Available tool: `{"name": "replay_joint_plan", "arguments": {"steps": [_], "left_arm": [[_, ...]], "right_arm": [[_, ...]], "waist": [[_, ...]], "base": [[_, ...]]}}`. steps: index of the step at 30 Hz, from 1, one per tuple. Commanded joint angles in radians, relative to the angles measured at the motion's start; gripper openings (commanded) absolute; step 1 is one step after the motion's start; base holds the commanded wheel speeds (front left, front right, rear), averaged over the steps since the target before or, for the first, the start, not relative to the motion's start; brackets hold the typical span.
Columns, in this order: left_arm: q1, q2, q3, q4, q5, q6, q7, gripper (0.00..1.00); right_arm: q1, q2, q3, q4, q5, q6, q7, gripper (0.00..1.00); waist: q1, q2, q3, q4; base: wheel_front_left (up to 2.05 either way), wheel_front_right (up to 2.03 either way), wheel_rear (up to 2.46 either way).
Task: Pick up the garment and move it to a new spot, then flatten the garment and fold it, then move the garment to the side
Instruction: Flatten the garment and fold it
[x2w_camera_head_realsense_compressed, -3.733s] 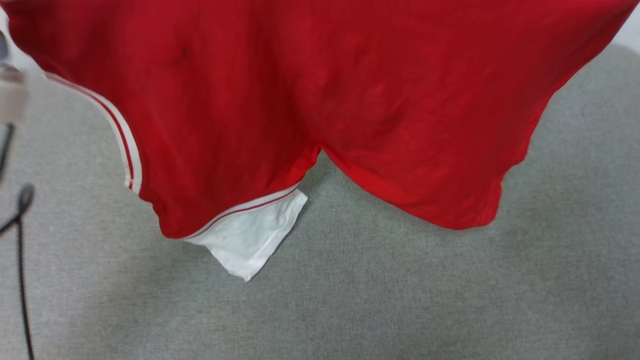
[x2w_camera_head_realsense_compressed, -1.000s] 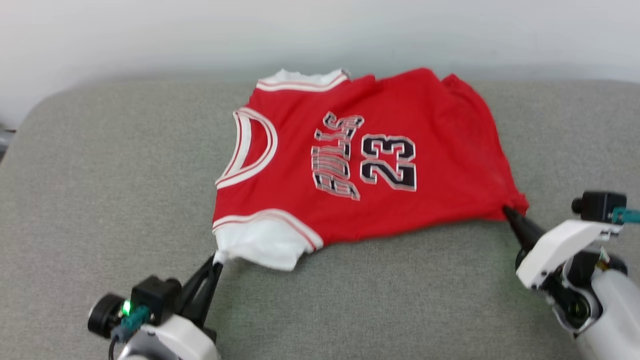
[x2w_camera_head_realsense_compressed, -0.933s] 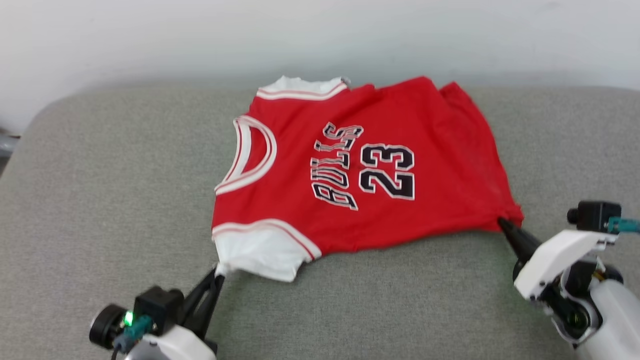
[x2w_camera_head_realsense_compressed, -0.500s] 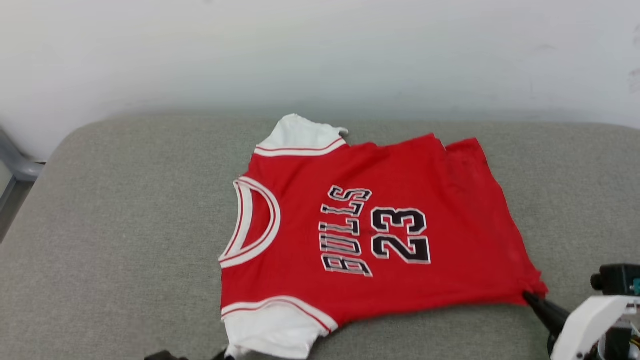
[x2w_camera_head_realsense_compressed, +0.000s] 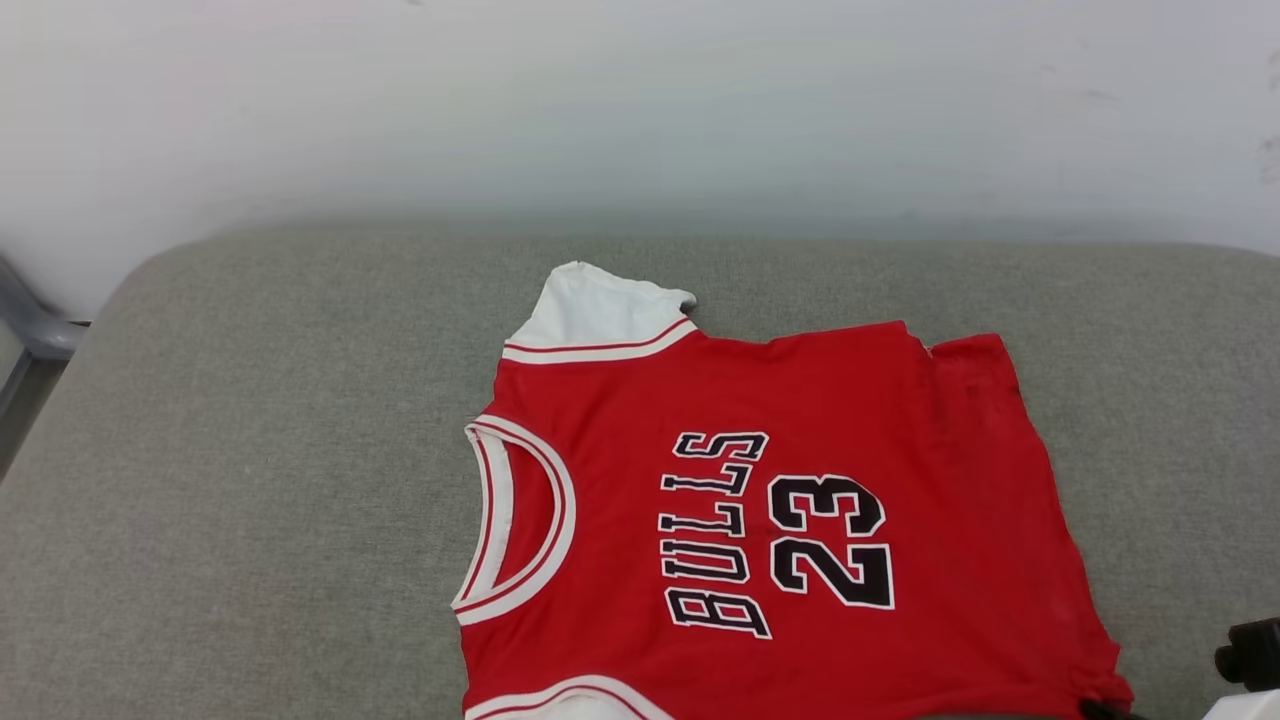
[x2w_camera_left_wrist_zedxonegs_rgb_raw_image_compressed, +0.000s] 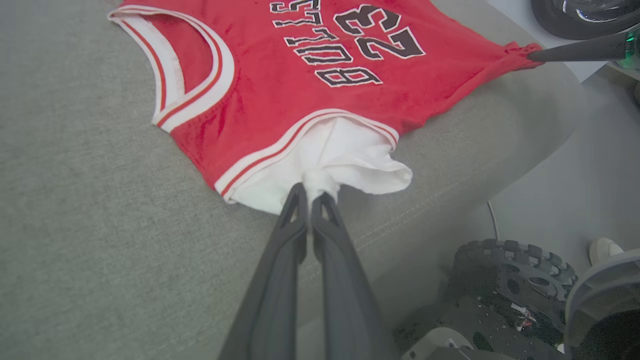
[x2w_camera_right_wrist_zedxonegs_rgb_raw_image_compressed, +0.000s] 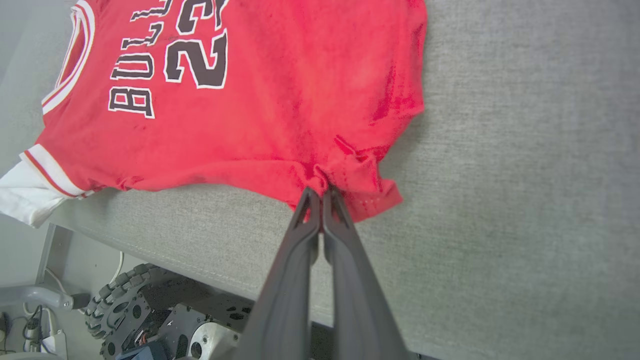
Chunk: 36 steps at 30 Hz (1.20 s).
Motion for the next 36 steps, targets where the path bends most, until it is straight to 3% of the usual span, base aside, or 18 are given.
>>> {"name": "replay_joint_plan", "arguments": {"steps": [1,6,15,26,36], "left_arm": [[-0.022,0.001,0.013,-0.006,0.003,0.002,-0.019,0.00],[-0.100,-0.018,0.054,0.002,0.034,0.010,-0.087,0.00],[-0.283,-0.057,0.082,0.075,0.063,0.005,-0.114,0.00],[-0.495,-0.089,0.053,0.236,0.072,-0.024,-0.115,0.00],[-0.627,-0.105,0.007,0.392,0.050,-0.039,-0.140,0.00]], "right_arm": [[0.015,0.011,-0.024,-0.026,-0.016,-0.001,0.011,0.00],[-0.006,0.053,-0.072,-0.092,-0.031,-0.001,0.031,0.00],[-0.127,0.058,-0.103,-0.124,-0.076,-0.001,0.057,0.00],[-0.315,0.054,-0.039,-0.025,-0.124,-0.001,0.110,0.00],[-0.423,0.041,0.013,0.085,-0.154,-0.001,0.088,0.00]], "waist": [[0.0000,-0.0001,0.012,-0.001],[0.0000,-0.0001,0.041,-0.006],[0.0000,-0.0001,0.124,-0.014],[0.0000,-0.0001,0.221,-0.022],[0.0000,-0.0001,0.254,-0.021]], "base": [[0.00,0.00,0.00],[0.00,0.00,0.00],[0.00,0.00,0.00],[0.00,0.00,0.00],[0.00,0.00,0.00]]}}
